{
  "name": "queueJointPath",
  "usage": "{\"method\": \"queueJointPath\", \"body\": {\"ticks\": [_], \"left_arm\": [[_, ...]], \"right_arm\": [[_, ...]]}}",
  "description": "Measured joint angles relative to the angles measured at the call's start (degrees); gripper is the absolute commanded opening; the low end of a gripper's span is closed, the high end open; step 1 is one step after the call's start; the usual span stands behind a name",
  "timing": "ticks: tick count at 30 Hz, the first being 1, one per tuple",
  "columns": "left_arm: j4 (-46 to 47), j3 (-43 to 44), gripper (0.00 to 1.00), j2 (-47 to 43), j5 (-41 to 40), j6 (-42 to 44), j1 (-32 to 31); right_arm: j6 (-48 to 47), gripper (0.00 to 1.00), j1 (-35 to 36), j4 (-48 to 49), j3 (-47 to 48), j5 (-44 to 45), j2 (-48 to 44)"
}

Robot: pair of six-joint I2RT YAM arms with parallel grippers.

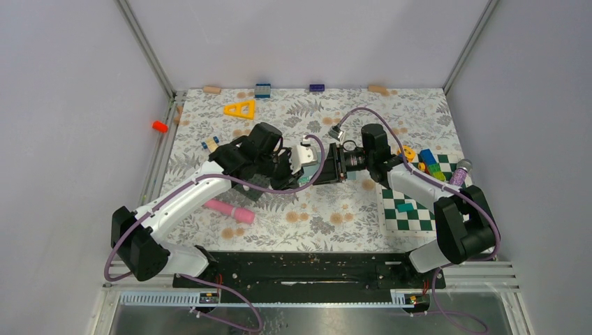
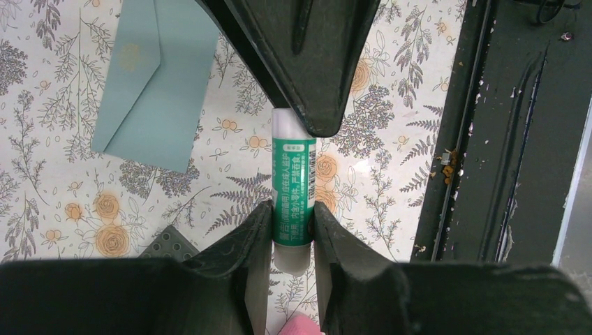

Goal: Place the letter into the envelope and seal it
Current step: Screw the solid glue.

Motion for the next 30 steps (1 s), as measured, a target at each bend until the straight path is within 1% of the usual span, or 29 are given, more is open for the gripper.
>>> {"method": "queueJointPath", "body": {"ticks": [5, 8, 17, 22, 26, 30], "left_arm": [[0.0, 0.0, 0.12, 0.0, -0.2, 0.0, 0.0], [0.0, 0.0, 0.12, 0.0, -0.3, 0.0, 0.0], [0.0, 0.0, 0.12, 0.0, 0.0, 0.2, 0.0], [0.0, 0.0, 0.12, 0.0, 1.0, 0.2, -0.1], [0.0, 0.0, 0.12, 0.0, 1.3, 0.2, -0.2], [0.0, -0.1, 0.12, 0.0, 1.4, 0.2, -0.2]], "right_arm": [[-1.2, 0.36, 0.1, -0.9, 0.0, 0.2, 0.0], [-1.8, 0.35, 0.1, -1.0, 0.1, 0.2, 0.0], [-3.0, 0.41, 0.1, -0.4, 0.1, -0.1, 0.1], [-1.1, 0.4, 0.1, 2.8, 0.1, -0.3, 0.5], [1.1, 0.36, 0.1, 6.0, 0.1, -0.4, 0.9], [2.1, 0.43, 0.1, 7.5, 0.0, -1.1, 0.9]]}}
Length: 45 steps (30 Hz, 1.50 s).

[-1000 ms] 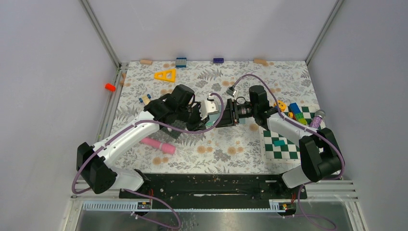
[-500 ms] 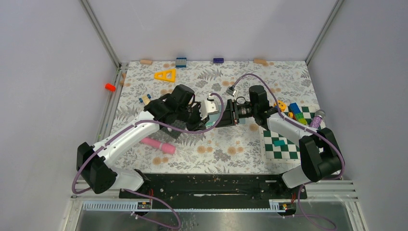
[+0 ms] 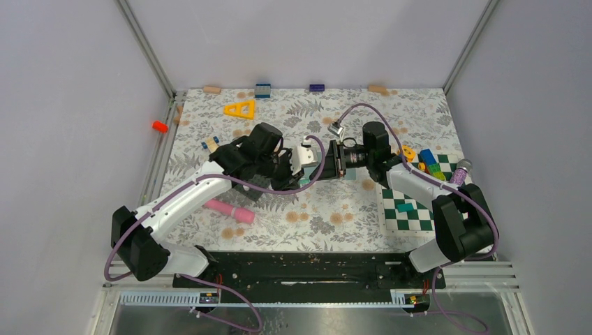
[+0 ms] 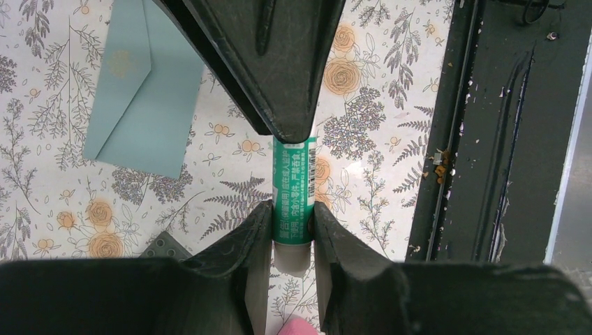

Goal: Place the letter into the envelope and seal it
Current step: Screw the solid glue.

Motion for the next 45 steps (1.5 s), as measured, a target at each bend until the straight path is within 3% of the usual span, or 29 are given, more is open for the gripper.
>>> {"method": "queueJointPath", "body": {"ticks": [13, 18, 37, 45], "left_arm": [[-0.7, 0.0, 0.11, 0.2, 0.0, 0.0, 0.0], [-0.8, -0.2, 0.1, 0.3, -0.1, 0.0, -0.1], [-0.1, -0.8, 0.07, 0.3, -0.1, -0.4, -0.1], [0.3, -0.8, 0.07, 0.3, -0.1, -0.5, -0.1]], "right_arm": [[-7.9, 0.39, 0.0, -8.4, -0.1, 0.0, -0.4], [-7.7, 0.44, 0.0, -8.5, -0.1, -0.1, -0.4], [-4.7, 0.44, 0.1, -5.2, -1.1, 0.0, -0.7], [-4.3, 0.31, 0.1, -4.8, -1.2, 0.0, -0.7]]}}
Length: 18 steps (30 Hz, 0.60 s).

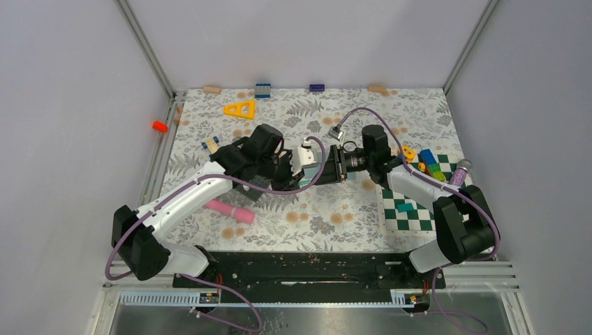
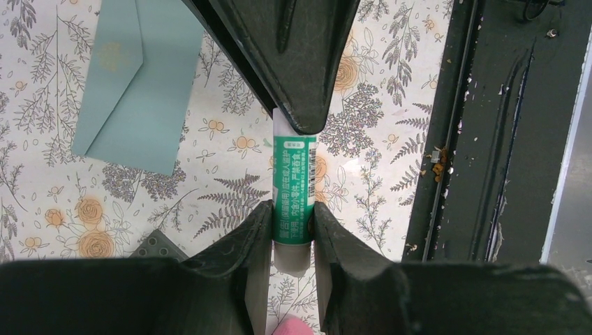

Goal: Place the letter into the envelope and seal it
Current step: Screw the solid glue.

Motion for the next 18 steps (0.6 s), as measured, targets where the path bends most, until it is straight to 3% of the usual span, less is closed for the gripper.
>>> {"method": "queueJointPath", "body": {"ticks": [6, 10, 18], "left_arm": [[-0.1, 0.0, 0.07, 0.0, 0.4, -0.4, 0.3], [-0.9, 0.5, 0.07, 1.2, 5.3, -1.1, 2.4], [-5.3, 3.3, 0.09, 6.5, 19.1, -1.7, 6.2]], "right_arm": [[1.1, 0.27, 0.0, 1.8, -0.5, -0.2, 0.0], [-0.2, 0.24, 0.0, 2.5, -1.2, -0.3, -0.9], [-19.6, 0.26, 1.1, -8.3, -1.2, 1.4, -7.3]]}}
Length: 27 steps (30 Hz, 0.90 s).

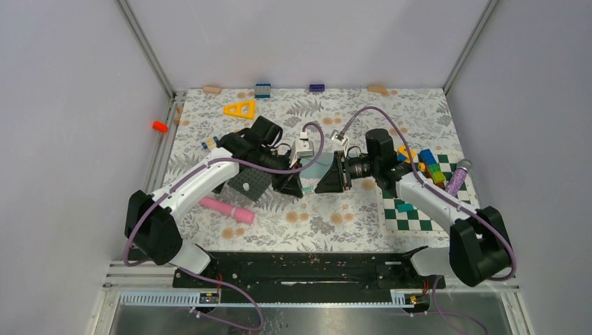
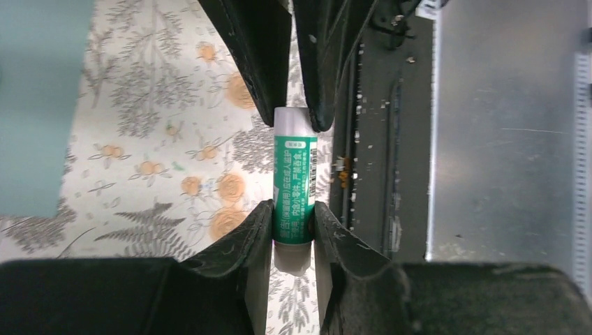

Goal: Place the letter into the envelope and seal it
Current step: Screw the solid glue.

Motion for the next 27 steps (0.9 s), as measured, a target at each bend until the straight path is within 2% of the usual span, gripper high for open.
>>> {"method": "queueJointPath", "body": {"ticks": [9, 15, 17, 20, 23, 27], "left_arm": [[-5.4, 3.5, 0.11, 5.9, 12.4, 0.6, 1.9], [-8.1, 4.0, 0.11, 6.7, 16.3, 1.1, 2.7], [-8.6, 4.0, 0.11, 6.8, 16.0, 1.1, 3.1], [-8.1, 4.0, 0.11, 6.6, 13.8, 0.6, 3.4], [-5.1, 3.2, 0.11, 4.8, 10.1, -1.1, 3.4], [-0.8, 1.3, 0.11, -0.9, 3.3, -3.3, 3.2]], "right_arm": [[-28.0, 0.29, 3.1, -9.4, -0.4, 5.7, -10.9], [-39.1, 0.67, 5.0, -10.2, -1.7, 7.0, -15.4], [-39.5, 0.74, 5.1, -10.8, -1.7, 7.1, -15.6], [-36.6, 0.78, 5.1, -13.6, -1.1, 7.5, -15.5], [-30.7, 0.8, 4.5, -16.0, 0.9, 6.9, -14.1], [-18.9, 0.76, 1.4, -16.4, 4.0, 4.6, -9.2]]}}
